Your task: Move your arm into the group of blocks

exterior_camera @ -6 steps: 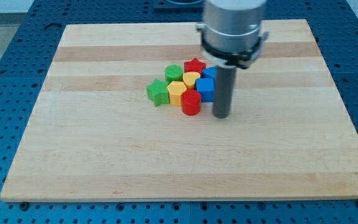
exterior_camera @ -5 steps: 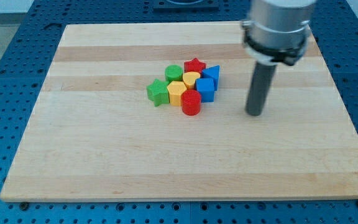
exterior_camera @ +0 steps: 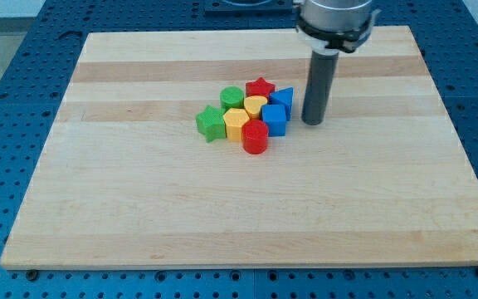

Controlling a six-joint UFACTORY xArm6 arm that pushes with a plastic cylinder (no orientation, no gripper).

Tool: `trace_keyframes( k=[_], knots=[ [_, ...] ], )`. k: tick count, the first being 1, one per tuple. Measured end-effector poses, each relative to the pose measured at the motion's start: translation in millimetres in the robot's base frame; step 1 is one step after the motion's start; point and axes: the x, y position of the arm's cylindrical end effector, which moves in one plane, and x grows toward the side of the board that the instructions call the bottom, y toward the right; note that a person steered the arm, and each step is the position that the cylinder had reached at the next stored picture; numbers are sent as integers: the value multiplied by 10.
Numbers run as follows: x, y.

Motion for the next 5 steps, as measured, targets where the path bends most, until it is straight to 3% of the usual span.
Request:
trace_keyframes(
  k=[4, 5],
  knots=[
    [-1, -741],
    [-1, -421]
  ],
)
